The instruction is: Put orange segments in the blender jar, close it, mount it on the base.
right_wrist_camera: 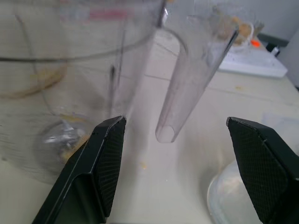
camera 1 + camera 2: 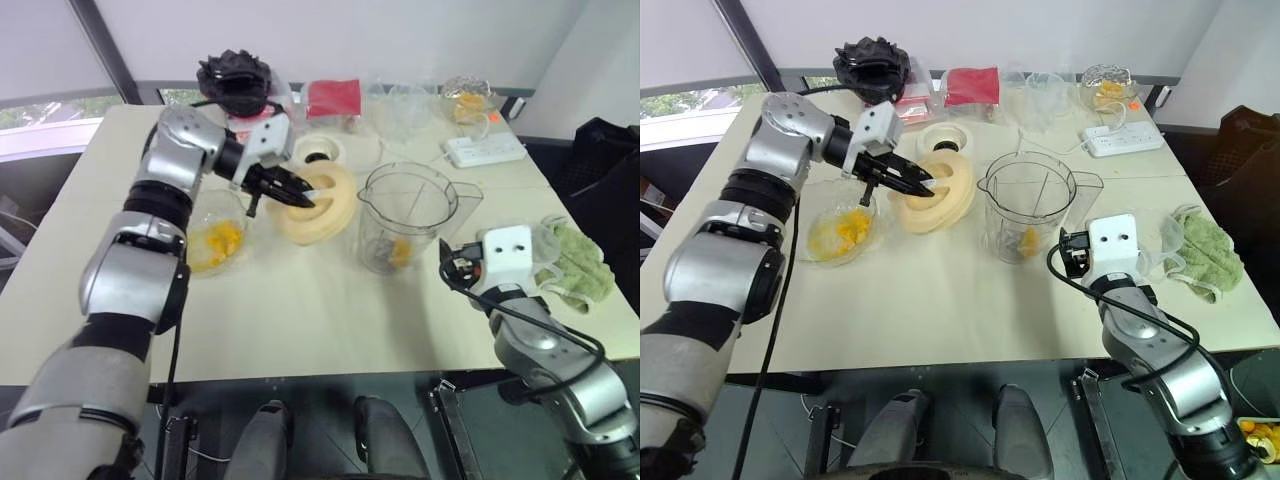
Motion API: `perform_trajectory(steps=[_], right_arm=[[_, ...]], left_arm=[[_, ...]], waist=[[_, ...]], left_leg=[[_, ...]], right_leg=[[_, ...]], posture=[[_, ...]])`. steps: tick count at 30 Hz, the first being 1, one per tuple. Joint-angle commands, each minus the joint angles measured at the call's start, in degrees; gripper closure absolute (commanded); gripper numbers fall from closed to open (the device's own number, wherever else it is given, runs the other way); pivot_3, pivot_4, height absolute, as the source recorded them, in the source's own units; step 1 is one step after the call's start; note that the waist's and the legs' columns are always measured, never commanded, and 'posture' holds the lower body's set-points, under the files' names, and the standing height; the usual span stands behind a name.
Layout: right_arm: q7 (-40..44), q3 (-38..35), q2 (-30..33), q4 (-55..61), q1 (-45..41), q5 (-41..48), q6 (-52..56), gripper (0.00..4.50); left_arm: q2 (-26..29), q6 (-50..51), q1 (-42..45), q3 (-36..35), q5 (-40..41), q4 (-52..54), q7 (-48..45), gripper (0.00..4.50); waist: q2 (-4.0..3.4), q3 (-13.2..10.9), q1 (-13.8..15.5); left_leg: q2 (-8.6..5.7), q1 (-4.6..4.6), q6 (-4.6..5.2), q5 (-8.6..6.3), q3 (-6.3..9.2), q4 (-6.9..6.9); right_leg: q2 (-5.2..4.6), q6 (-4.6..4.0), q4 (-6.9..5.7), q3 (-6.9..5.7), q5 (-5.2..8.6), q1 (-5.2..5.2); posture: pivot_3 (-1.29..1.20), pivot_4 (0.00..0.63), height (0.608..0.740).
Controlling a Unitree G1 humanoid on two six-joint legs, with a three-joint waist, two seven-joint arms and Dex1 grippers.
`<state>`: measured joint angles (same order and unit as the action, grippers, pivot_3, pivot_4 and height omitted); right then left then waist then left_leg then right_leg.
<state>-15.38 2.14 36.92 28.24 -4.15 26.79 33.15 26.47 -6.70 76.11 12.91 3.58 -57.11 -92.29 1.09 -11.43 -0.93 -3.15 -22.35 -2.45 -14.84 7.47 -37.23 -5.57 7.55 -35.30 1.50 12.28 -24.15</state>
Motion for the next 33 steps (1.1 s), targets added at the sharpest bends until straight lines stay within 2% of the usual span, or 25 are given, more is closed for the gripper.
perform_trajectory(steps=[1, 7, 17, 20, 22, 27, 33], right_arm=[[2.38, -1.78, -3.73, -4.51, -3.18, -4.27, -2.67, 0.95], [5.12, -5.45, -9.9, -12.84, -8.61, -7.44, -5.2, 0.95], [10.34, -6.48, -13.56, -25.78, -17.75, -13.88, -10.02, 0.95], [11.61, -6.75, -14.05, -27.16, -18.19, -15.13, -11.05, 1.83], [12.13, -7.01, -14.6, -26.95, -18.13, -15.39, -10.86, 2.72], [12.46, -7.86, -16.54, -23.2, -17.01, -15.64, -9.05, 2.72], [11.37, -6.93, -21.25, -8.57, -14.63, -14.37, -0.55, 2.72]], left_arm=[[2.09, 1.9, -1.22, 1.09, 3.51, 5.58, -0.21, 4.25], [3.31, 6.91, -3.64, 0.35, 6.02, 11.97, -0.21, 4.25], [4.06, 9.06, -6.64, -2.38, 5.46, 16.37, 1.1, 4.25], [4.36, 9.29, -6.93, -2.74, 5.4, 16.9, 1.42, 4.25], [4.66, 9.35, -6.72, -2.95, 5.41, 16.78, 1.45, 4.25], [5.09, 9.87, -4.37, -3.56, 5.62, 14.84, 1.07, 4.25], [4.54, 10.19, 3.84, -5.36, 5.92, 7.07, -0.06, 4.25]], waist=[[-0.02, 0.01, -0.22], [-0.05, 0.01, -0.22], [-0.1, 0.02, -0.33], [-0.1, 0.02, -0.32], [-0.1, 0.02, -0.33], [-0.12, 0.03, -0.3], [-0.12, 0.02, -0.47]], left_leg=[[0.0, 0.0, 0.0, 0.0, -0.01, 0.0], [0.0, 0.0, 0.0, 0.01, -0.01, 0.01], [0.0, 0.0, -0.01, 0.01, -0.01, 0.04], [0.0, 0.0, -0.01, 0.01, -0.01, 0.04], [0.0, 0.0, -0.01, 0.01, -0.01, 0.04], [-0.01, 0.02, -0.03, 0.02, 0.0, 0.01], [-0.01, -0.06, -0.03, 0.02, 0.0, 0.02]], right_leg=[[0.0, 0.0, -0.02, 0.01, 0.0, -0.02], [0.0, -0.01, -0.18, 0.01, 0.0, -0.13], [0.01, -0.02, -0.26, 0.02, -0.01, -0.2], [0.01, -0.02, -0.27, 0.03, -0.01, -0.2], [0.01, -0.02, -0.29, 0.02, -0.01, -0.21], [0.01, -0.02, -0.41, 0.04, -0.01, -0.23], [0.01, -0.02, -0.61, 0.04, -0.01, -0.42]], posture=[[0.0, 0.15, 0.74], [0.0, 0.15, 0.74], [0.0, 0.15, 0.74], [0.0, 0.15, 0.74], [0.0, 0.15, 0.74], [0.0, 0.15, 0.74], [0.0, 0.15, 0.74]])
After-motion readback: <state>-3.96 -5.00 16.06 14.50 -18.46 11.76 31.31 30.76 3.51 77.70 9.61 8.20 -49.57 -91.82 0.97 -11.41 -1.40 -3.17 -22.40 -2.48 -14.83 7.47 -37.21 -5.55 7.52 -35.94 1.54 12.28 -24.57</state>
